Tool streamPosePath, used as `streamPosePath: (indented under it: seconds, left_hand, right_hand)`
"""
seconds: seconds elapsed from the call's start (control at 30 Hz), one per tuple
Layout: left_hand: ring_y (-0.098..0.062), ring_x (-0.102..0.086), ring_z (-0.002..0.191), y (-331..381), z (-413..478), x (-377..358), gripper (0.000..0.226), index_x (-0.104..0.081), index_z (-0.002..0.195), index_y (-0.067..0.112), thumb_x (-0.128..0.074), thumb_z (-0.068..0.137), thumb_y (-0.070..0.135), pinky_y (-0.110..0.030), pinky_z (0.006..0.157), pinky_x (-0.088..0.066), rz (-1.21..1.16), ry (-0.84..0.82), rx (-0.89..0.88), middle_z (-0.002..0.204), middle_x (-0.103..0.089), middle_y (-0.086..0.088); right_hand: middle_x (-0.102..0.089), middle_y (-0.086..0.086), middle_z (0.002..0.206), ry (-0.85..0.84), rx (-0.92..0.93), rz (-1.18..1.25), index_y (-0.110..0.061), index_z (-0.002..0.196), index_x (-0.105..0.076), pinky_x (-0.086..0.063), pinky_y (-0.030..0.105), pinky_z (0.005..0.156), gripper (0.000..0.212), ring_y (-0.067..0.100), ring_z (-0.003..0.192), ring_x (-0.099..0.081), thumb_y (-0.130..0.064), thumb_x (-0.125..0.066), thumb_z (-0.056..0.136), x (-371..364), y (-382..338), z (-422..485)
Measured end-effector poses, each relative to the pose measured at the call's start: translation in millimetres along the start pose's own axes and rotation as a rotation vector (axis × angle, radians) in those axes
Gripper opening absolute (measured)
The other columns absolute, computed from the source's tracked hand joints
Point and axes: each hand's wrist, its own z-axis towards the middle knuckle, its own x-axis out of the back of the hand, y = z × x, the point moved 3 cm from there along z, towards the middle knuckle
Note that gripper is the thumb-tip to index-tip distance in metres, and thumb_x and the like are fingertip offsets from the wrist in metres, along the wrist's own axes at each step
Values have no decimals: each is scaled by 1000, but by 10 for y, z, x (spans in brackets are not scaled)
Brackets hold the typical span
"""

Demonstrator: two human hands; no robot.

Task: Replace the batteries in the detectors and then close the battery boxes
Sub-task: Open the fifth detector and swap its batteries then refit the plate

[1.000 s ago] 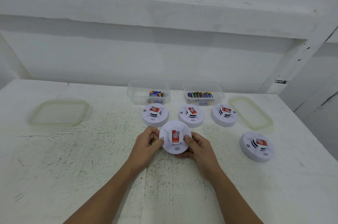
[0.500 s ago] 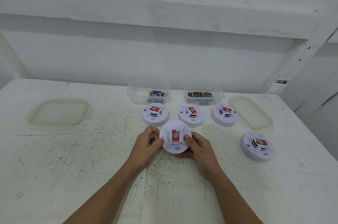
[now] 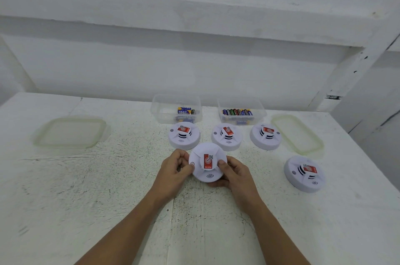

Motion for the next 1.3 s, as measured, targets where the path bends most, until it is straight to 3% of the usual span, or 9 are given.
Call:
streamPosePath:
  seconds: [0.27, 0.67, 1.3]
  left_hand:
    - [-9, -44, 63, 21, -11, 0, 39, -57, 91, 14, -55, 68, 46, -28, 63, -37, 10, 2, -15, 63, -49, 13]
    - [-9, -45, 64, 12, -16, -1, 20, -57, 89, 15, -57, 77, 30, -27, 64, -38, 27, -4, -4, 65, -51, 9]
    - [-10, -45, 65, 34, -38, 15, 25, -57, 91, 16, -58, 75, 37, -29, 64, -38, 19, -3, -4, 66, -50, 9]
  right_hand:
    - [-72, 9, 103, -1, 5, -3, -11, 116, -65, -59, 41, 72, 25, 28, 92, -70, -17, -50, 97, -6, -5, -14]
    - [-73, 9, 102, 3, 18, -23, -10, 114, -65, -59, 39, 70, 24, 27, 91, -70, -17, -50, 97, -11, -21, -28]
    - [-73, 5, 101, 21, 31, -89, -15, 112, -67, -59, 46, 72, 22, 26, 91, -70, -18, -51, 96, -18, -23, -42]
